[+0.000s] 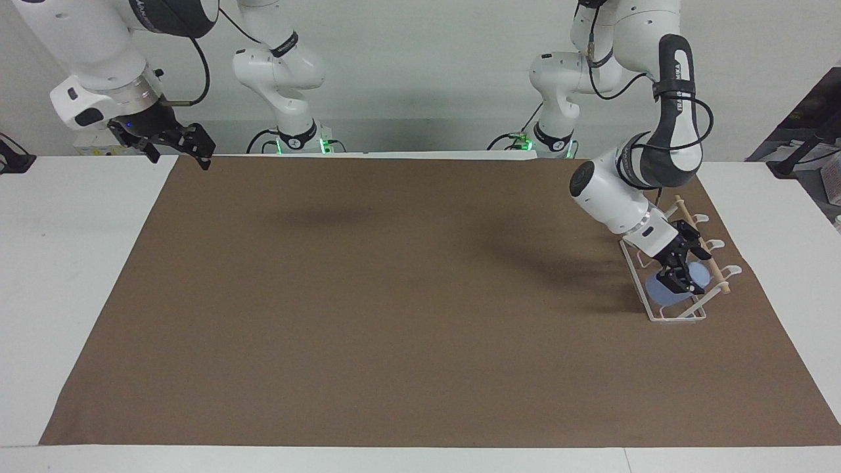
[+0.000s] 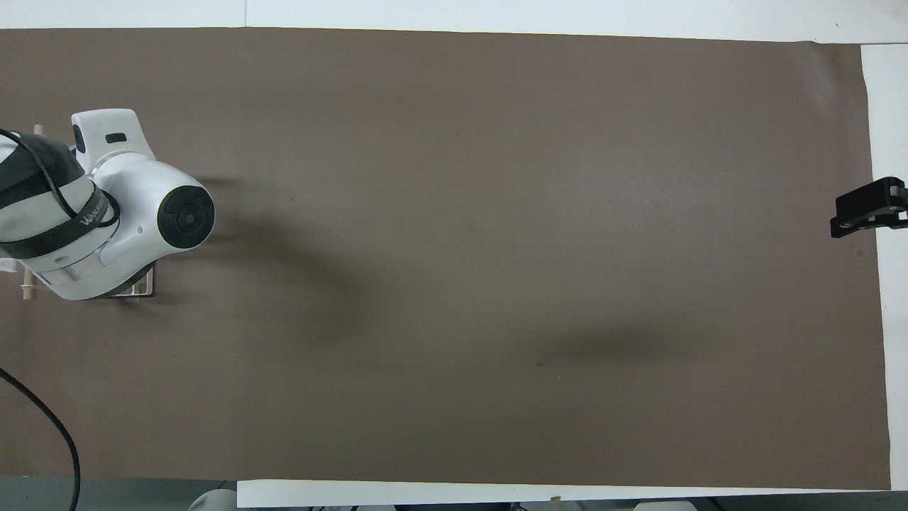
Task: Hang cup on cup holder
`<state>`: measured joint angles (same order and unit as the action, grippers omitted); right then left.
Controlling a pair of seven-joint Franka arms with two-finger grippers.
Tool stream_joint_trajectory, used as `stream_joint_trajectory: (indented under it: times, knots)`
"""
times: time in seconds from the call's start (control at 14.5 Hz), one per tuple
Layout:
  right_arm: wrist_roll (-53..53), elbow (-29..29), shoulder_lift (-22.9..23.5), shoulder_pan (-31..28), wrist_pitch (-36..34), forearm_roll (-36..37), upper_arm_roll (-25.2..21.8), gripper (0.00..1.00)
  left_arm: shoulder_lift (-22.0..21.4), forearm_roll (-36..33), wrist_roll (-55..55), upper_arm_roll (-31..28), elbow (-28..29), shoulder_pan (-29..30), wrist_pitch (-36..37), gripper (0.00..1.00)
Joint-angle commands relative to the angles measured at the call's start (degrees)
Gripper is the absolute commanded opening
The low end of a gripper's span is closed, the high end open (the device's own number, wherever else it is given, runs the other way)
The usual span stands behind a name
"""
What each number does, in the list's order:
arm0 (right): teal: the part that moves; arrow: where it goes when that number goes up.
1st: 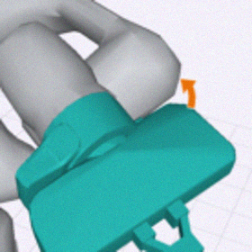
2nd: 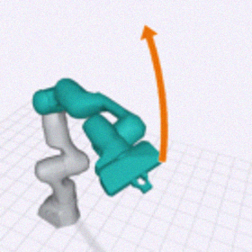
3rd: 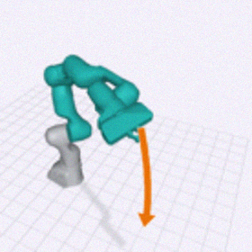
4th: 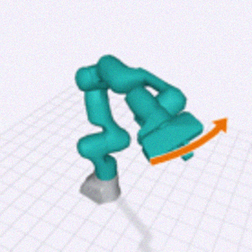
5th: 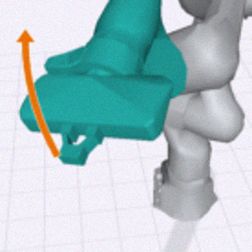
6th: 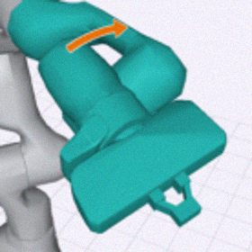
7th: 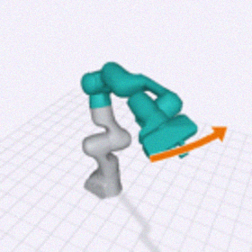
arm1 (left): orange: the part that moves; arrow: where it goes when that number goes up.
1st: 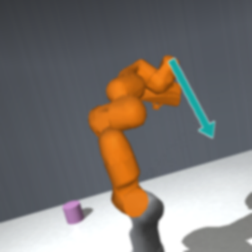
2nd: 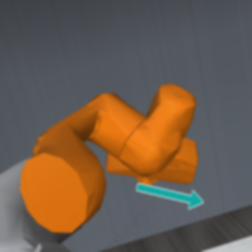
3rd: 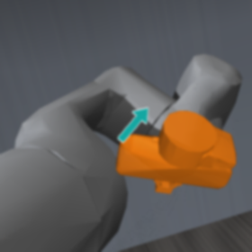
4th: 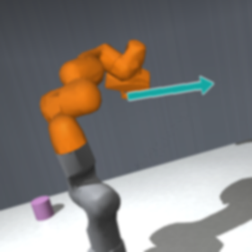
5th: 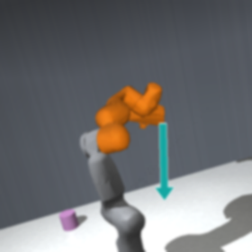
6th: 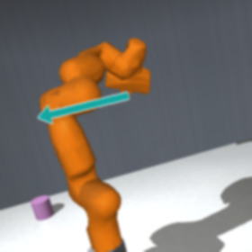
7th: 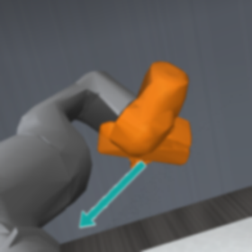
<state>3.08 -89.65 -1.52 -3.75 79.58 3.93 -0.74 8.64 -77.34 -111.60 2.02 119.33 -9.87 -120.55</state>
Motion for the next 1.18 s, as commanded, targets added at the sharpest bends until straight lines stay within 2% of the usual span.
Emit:
stream_joint_trajectory:
  times: [0.0, 0.21, 0.41, 0.83, 0.97, 1.11]
  knots:
    - [-1.15, -0.79, -0.85, -0.65, -0.39, -0.15, 0.39, 0.99, -1.61, 0.61, 0.85, 0.53, 1.35, 0.91, -1.27, 1.0]
    - [-1.06, -0.87, -0.85, -0.65, -0.39, -0.15, 0.39, 0.99, -1.26, 1.31, 1.47, 0.53, 0.21, 0.82, -1.09, 1.0]
    - [-1.15, -0.87, -0.85, -0.65, -0.39, -0.15, 0.39, 0.99, 0.23, 7.27, 3.04, 0.53, -4.87, 0.38, -0.74, 1.0]
    - [-1.15, -0.78, -0.85, -0.65, -0.39, -0.15, 0.39, 0.99, 0.24, 25.98, 20.69, 0.53, -14.02, 0.82, 1.62, 1.0]
    - [-1.15, -0.78, -0.85, -0.65, -0.39, -0.15, 0.39, 0.99, -0.38, 33.88, 26.84, 0.53, -16.66, 0.9, 3.38, 1.0]
    - [-1.06, -0.87, -0.85, -0.65, -0.39, -0.15, 0.39, 0.99, -0.64, 44.67, 35.26, 0.26, -20.43, 0.99, 7.41, 1.0]
